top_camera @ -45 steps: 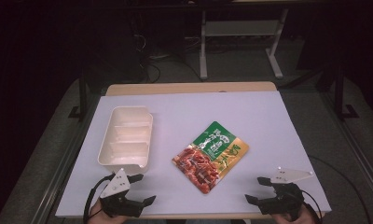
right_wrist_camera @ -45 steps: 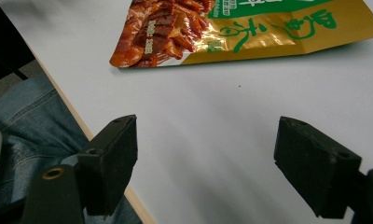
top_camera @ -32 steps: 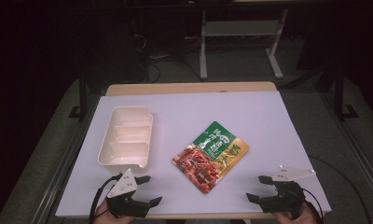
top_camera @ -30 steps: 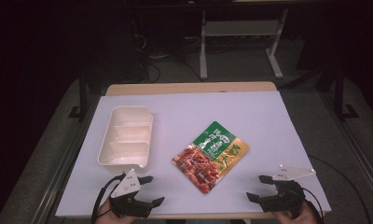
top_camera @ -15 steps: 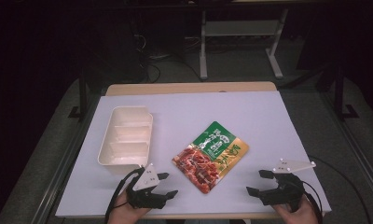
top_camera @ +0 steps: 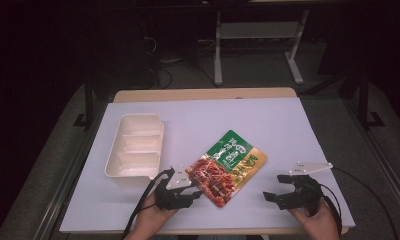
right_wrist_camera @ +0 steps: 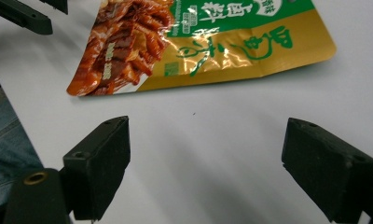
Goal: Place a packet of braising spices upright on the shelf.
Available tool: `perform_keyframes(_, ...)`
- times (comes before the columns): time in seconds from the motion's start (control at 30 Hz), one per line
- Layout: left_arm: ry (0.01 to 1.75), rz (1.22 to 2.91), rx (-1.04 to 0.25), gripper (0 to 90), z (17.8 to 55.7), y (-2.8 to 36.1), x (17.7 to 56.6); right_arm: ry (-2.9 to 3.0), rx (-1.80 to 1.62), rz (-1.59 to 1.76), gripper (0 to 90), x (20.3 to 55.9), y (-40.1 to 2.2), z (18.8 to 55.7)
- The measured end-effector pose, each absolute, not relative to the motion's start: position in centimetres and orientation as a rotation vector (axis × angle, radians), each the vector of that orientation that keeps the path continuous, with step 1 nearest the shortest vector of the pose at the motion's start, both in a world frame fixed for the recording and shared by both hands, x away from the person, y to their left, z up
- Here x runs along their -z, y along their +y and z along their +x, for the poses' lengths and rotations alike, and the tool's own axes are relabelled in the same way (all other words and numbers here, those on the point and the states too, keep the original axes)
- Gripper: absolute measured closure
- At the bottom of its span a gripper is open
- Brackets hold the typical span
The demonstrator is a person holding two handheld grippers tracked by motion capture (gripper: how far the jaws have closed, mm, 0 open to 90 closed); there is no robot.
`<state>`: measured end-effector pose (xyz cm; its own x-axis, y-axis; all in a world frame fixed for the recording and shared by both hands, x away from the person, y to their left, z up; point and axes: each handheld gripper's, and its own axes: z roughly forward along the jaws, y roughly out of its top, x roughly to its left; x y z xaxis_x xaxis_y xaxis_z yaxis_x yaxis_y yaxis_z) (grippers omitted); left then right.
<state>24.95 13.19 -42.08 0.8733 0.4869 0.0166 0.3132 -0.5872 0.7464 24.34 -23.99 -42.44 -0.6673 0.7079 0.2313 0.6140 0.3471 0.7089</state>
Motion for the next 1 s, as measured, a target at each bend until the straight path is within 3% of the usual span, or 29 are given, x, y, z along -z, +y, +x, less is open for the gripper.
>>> perform_keyframes(0.47, 0.653, 2.297, -0.286, 84.9, 27.7, 11.3, 43.0, 2.483, -1.192, 1.263, 14.5, 42.1, -23.1, 28.3)
perform_keyframes(1.0, 0.688, 2.386, -0.296, 90.0, 28.6, 10.1, 43.7, 2.482, -1.076, 1.344, 16.2, 41.3, -21.5, 32.9)
